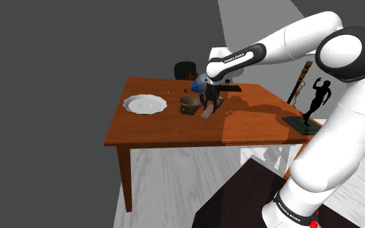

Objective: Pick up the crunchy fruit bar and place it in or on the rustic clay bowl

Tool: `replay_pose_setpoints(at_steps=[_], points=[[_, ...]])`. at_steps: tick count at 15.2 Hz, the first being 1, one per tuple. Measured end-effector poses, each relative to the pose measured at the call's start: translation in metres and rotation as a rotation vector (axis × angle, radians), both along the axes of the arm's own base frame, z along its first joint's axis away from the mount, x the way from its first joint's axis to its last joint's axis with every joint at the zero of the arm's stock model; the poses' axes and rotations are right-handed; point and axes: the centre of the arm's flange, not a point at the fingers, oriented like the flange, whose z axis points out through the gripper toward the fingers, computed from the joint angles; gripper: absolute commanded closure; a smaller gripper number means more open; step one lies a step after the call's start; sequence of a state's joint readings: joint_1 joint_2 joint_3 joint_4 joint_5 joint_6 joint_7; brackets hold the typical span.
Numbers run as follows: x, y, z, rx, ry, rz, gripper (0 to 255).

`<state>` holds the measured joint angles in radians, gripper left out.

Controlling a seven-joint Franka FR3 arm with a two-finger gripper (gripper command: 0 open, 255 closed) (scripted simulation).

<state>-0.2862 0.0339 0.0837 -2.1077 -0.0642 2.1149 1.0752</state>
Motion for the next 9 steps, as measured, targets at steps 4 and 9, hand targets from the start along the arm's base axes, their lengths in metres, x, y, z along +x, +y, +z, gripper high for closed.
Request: replay_pose_setpoints(at_steps=[4, 9], points=[[0.0, 0.0, 0.021, 0.0, 0.0, 0.0, 255], [0.002, 0.0, 0.047, 0.0, 0.0, 0.0, 255]])
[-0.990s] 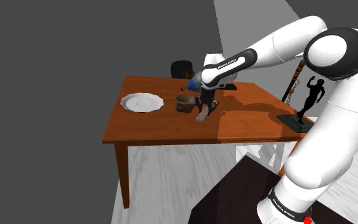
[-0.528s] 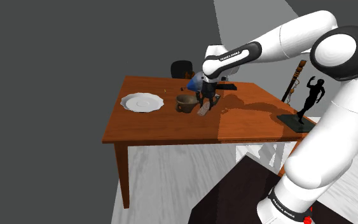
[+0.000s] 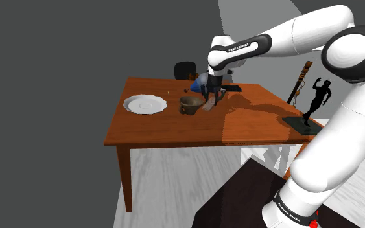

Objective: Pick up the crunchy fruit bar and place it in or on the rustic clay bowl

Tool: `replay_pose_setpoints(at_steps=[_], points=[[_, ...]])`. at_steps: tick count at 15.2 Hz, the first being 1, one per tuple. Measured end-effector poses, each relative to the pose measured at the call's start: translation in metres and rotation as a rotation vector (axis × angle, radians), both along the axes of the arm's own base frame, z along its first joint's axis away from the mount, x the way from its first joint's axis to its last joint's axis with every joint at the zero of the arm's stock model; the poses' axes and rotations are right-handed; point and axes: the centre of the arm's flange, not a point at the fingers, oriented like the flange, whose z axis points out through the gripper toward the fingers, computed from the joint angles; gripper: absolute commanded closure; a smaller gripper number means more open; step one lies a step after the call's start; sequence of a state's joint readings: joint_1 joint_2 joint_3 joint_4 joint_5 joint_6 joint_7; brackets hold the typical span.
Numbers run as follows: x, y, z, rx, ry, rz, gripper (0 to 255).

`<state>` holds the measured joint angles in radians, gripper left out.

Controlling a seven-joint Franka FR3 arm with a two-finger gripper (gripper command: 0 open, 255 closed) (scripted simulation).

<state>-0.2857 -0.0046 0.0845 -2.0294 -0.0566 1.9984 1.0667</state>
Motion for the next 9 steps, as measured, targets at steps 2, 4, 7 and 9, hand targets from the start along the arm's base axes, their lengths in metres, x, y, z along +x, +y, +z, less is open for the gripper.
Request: replay_pose_setpoints(at_steps=[2, 4, 7, 9], points=[[-0.002, -0.001, 0.012, 0.0, 0.0, 0.0, 255], [-0.002, -0.001, 0.02, 0.0, 0.0, 0.0, 255], [0.027, -0.004, 0.023, 0.0, 0.0, 0.001, 255], [0.05, -0.009, 0.025, 0.0, 0.0, 0.0, 255]])
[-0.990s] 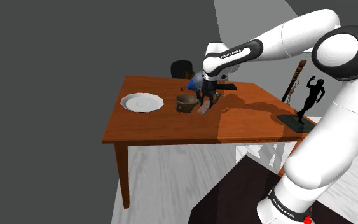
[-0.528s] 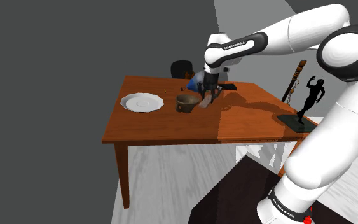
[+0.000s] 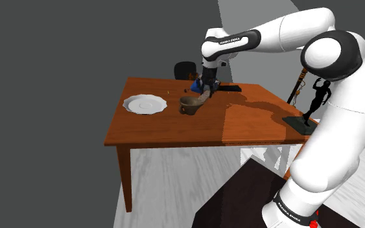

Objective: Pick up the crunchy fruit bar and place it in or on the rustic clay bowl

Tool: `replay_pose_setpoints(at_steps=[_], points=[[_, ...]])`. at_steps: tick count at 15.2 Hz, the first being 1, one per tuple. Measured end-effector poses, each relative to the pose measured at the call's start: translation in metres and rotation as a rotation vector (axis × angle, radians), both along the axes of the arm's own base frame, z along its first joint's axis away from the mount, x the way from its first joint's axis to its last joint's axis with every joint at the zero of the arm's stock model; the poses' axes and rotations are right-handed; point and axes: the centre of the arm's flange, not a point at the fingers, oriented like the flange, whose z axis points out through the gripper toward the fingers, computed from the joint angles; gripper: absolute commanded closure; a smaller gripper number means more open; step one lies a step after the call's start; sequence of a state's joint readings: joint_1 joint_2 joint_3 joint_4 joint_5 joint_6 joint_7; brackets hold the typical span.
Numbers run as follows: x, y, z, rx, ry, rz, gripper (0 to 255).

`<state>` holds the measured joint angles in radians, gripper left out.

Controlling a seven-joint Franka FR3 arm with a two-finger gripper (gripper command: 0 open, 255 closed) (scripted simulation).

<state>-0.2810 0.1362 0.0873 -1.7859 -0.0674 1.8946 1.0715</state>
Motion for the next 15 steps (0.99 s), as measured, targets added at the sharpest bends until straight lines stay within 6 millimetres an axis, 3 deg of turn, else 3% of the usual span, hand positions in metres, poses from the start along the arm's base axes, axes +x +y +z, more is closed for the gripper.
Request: replay_pose_setpoints(at_steps=[7, 9, 15], points=[[0.094, -0.013, 0.002, 0.0, 0.0, 0.0, 255], [0.103, -0.015, -0.003, 0.001, 0.001, 0.0, 255], [0.107, -0.015, -0.033, 0.0, 0.001, 0.0, 255]])
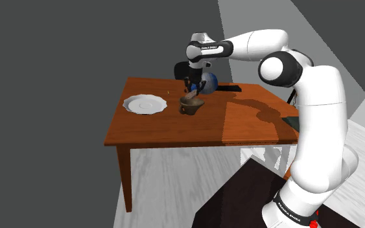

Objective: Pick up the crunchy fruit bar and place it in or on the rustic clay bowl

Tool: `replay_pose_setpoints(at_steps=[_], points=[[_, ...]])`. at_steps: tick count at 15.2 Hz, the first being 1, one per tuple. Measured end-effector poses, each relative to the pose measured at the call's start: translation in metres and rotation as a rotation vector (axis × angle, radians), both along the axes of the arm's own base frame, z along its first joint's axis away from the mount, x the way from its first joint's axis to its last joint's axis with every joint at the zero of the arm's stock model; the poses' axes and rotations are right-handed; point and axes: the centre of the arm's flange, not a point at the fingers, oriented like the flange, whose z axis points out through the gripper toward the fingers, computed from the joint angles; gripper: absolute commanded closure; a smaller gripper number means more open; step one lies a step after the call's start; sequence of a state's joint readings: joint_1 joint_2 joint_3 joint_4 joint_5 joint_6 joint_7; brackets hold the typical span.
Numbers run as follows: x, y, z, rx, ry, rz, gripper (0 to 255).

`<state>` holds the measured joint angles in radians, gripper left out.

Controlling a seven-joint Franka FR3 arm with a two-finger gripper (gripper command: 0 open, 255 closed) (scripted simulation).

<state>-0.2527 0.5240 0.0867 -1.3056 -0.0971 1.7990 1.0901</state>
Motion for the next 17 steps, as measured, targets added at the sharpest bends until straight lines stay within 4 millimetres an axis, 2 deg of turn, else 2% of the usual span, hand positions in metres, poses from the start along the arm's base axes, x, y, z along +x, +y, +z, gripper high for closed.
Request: replay_pose_setpoints(at_steps=[7, 13, 14, 17], points=[[0.0, 0.0, -0.036, 0.0, 0.0, 0.0, 255], [-0.001, 0.0, -0.04, 0.0, -0.001, 0.0, 255], [-0.001, 0.0, -0.04, 0.0, -0.001, 0.0, 0], [-0.001, 0.0, -0.04, 0.0, 0.0, 0.0, 0]])
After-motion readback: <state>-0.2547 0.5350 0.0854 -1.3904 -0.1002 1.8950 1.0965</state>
